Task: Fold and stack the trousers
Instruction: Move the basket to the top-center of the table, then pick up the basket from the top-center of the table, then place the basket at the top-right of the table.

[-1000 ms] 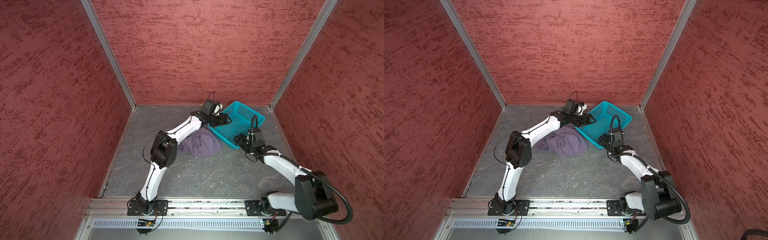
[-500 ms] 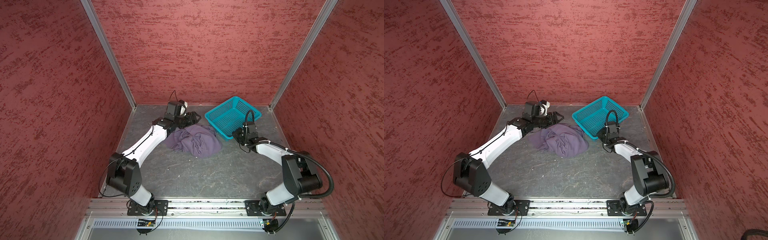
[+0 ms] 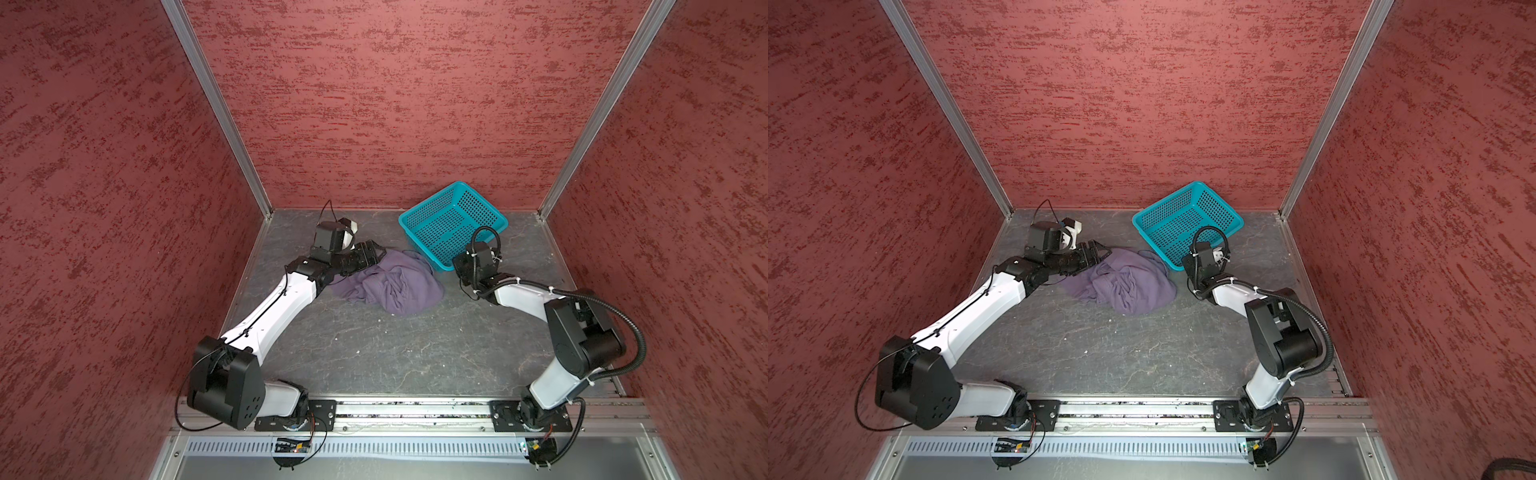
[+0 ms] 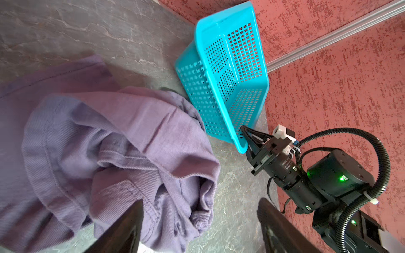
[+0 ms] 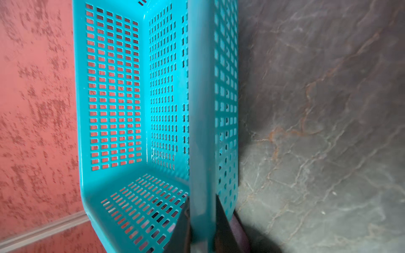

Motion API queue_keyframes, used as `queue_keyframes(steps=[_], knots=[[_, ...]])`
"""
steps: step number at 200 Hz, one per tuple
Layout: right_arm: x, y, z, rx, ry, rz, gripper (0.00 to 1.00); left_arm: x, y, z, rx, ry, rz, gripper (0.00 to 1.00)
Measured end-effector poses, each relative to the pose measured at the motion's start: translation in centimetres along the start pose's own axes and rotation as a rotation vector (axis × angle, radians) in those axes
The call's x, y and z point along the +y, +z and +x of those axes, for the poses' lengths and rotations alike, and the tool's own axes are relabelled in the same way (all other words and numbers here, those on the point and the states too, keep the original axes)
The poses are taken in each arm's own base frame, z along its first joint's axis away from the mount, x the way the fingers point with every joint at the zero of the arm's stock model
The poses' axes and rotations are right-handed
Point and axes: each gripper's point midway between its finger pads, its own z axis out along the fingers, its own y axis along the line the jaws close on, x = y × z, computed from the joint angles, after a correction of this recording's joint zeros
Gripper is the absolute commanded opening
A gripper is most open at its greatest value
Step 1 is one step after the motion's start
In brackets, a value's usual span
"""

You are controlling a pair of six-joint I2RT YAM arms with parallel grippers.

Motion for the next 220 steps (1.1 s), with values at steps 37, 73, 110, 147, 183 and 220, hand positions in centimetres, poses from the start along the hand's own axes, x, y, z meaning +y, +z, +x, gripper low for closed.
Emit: queue_keyframes(steps=[37, 73, 110, 147, 183, 220], knots=[[-1.0, -4.2, -3.7, -0.185, 0.106, 0.019, 0.0, 0.3, -0.2, 1.6, 0.038, -0.012, 0.026, 0.82], [-0.5, -10.1, -9.3, -0.424, 0.192, -0.012, 0.0, 0.1, -0.9, 2.3, 0.045, -0.011, 0.049, 0.82], [-2.2, -10.7, -13.5, -0.585, 0.244, 0.044, 0.0, 0.5, -0.9, 3.0, 0.039, -0.033, 0.058, 0.82], [-3.7, -6.1, -13.4, -0.568, 0.243, 0.155, 0.04, 1.3, -0.5, 3.6, 0.045, -0.079, 0.045, 0.82], [-3.4, -1.1, -12.1, -0.479, 0.259, 0.19, 0.13, 0.9, -0.1, 3.5, 0.038, -0.075, 0.034, 0.83], [-1.8, 1.3, -11.6, -0.434, 0.307, 0.145, 0.45, 0.3, 0.3, 3.2, 0.035, -0.067, 0.027, 0.88]])
